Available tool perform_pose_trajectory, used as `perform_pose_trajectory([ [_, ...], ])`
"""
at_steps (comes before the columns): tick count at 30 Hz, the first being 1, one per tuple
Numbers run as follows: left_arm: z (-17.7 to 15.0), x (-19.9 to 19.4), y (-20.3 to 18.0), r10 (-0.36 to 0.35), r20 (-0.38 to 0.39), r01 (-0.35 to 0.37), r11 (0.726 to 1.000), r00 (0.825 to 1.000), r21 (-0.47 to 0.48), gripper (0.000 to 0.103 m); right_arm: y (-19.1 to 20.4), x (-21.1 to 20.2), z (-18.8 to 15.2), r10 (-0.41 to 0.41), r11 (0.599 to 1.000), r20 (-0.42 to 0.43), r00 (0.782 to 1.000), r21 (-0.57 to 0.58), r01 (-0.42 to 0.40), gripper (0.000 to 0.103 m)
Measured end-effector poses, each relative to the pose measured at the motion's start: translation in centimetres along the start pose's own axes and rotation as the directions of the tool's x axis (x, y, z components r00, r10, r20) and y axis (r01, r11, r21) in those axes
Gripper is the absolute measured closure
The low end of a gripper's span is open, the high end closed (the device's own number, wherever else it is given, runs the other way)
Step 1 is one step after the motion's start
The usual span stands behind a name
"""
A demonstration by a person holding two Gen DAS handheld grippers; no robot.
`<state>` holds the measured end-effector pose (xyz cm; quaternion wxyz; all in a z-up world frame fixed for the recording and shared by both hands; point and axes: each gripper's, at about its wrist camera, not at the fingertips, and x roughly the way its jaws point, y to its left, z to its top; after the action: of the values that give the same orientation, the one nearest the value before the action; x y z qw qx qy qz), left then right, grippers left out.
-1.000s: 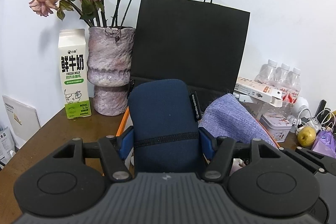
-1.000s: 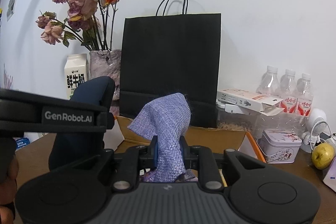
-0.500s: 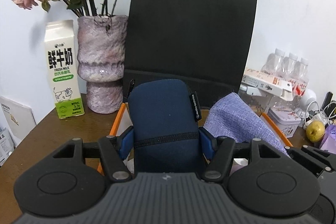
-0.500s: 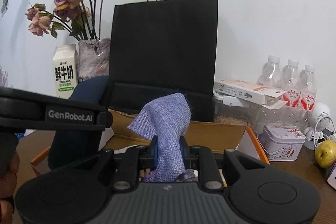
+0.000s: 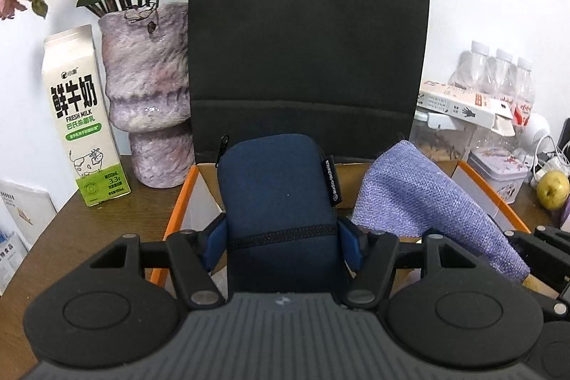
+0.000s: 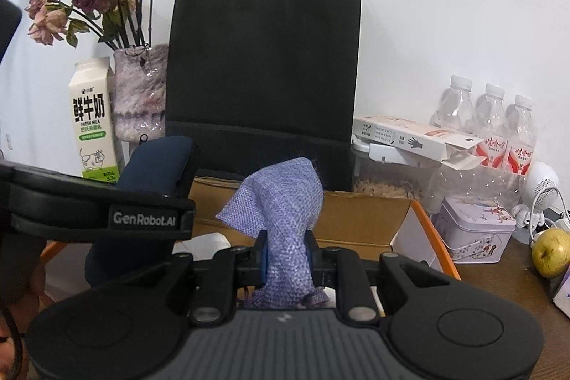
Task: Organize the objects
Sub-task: 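Lower the pouch and lilac bag into the red box and open both tools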
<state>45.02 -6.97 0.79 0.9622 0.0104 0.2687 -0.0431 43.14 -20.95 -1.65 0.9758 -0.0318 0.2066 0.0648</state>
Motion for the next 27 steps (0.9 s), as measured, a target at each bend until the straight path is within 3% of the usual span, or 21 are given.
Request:
perform_pose_trajectory([
  [9, -0.2, 0.3, -0.5, 0.001, -0.021, 0.000, 0.999, 1.000, 0.035, 0.036, -0.2, 0.2, -0.2, -0.020, 1.000, -0.020, 1.000, 0.005, 0.020, 0.082],
  [10, -0.2, 0.3, -0.4, 0.005, -0.022, -0.004, 1.000, 1.000, 0.031, 0.032, -0.3, 0.2, -0.2, -0.024, 1.000, -0.020, 0.999, 0.009, 0.025, 0.075],
  [13, -0.1, 0.2, -0.4, 0.016, -0.006, -0.016, 1.000, 1.000, 0.026, 0.000, -0.5, 0.3, -0.3, -0.040, 0.999, -0.023, 0.999, 0.021, 0.041, 0.054],
  [17, -0.1, -0.1, -0.3, 0.016, 0.010, -0.017, 1.000, 1.000, 0.023, 0.000, -0.9, 0.4, -0.4, -0.067, 0.997, -0.027, 0.997, 0.039, 0.069, 0.014],
  [22, -0.2, 0.1, -0.3, 0.019, 0.003, -0.019, 1.000, 1.000, 0.022, 0.000, -1.3, 0.5, -0.5, -0.081, 0.995, -0.027, 0.996, 0.062, 0.083, 0.002],
  [27, -0.2, 0.0, -0.3, 0.017, 0.009, -0.017, 1.000, 1.000, 0.016, 0.000, -1.4, 0.6, -0.6, -0.079, 0.995, -0.036, 0.996, 0.066, 0.081, 0.001],
])
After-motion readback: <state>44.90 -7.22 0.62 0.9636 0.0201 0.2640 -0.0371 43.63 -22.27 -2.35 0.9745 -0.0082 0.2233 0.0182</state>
